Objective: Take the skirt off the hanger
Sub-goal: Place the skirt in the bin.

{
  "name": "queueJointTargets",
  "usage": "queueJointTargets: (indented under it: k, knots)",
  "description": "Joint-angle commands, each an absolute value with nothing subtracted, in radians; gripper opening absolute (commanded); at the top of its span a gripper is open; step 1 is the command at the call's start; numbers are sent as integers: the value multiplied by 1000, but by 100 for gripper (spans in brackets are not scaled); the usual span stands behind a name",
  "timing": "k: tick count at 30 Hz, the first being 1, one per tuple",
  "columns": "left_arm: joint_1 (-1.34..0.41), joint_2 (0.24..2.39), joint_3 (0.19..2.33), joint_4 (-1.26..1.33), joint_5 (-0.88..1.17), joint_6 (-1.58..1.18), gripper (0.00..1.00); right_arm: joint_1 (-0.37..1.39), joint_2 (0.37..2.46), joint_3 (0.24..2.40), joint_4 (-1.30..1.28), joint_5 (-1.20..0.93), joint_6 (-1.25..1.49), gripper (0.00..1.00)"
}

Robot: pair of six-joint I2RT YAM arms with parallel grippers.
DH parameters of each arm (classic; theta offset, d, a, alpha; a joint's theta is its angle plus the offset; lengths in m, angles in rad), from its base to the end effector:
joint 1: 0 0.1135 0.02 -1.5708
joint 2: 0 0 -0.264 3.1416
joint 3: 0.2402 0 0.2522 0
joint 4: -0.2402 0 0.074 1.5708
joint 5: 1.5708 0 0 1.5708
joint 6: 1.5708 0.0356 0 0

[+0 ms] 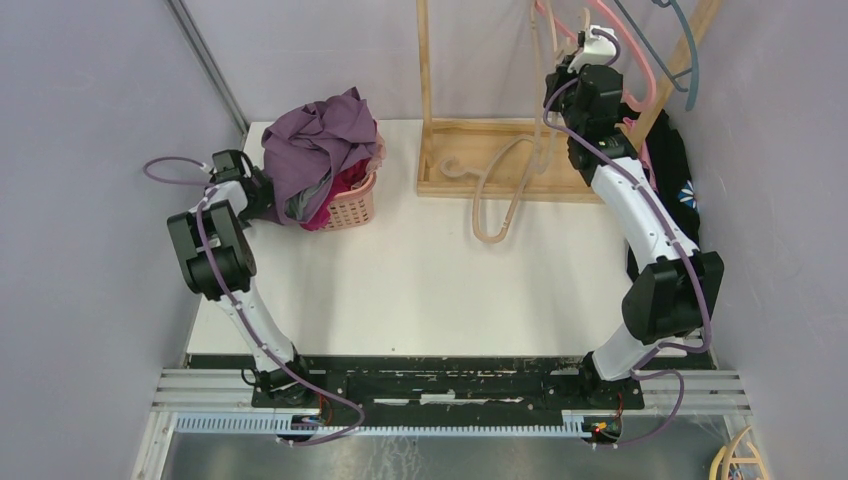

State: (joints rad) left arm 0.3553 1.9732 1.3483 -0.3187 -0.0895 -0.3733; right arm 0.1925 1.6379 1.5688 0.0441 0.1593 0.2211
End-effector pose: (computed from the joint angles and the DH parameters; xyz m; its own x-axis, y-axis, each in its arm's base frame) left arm 0.3940 0.1496 0.1731 -0.5625 -0.5961 -0.5729 -0.6452 0.7498 -0.1466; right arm 0.3891 0.0701 0.4171 -0.0312 0.2145 -0.9762 -0.0270 0.9762 0.2154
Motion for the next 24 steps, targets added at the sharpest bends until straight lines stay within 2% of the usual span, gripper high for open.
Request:
queueJointTargets:
  k: [1,5,6,9,10,15,20,24]
  knots:
    - [334,2042,1411,-331,-107,-304,92,178,1629,1606,100,172,204,1]
    - [328,2072,1411,-328,-94,-283,74,165,1607,1594,96,171,191,1]
    - [327,2075,1409,-327,-92,-272,66,162,1599,1589,96,174,188,1]
    - [328,2069,1415,-339,-79,-239,8,155,1576,1572,97,182,183,1]
    - [328,2061,1417,-343,-72,-232,4,154,1573,1569,97,183,183,1]
    - [320,1959,1438,-360,-54,-212,3,152,1570,1563,106,173,211,1]
    - [273,1771,1522,-392,-76,-206,3,153,1571,1566,113,168,246,1]
    - [245,1683,1541,-431,12,-263,3,153,1573,1566,118,167,259,1]
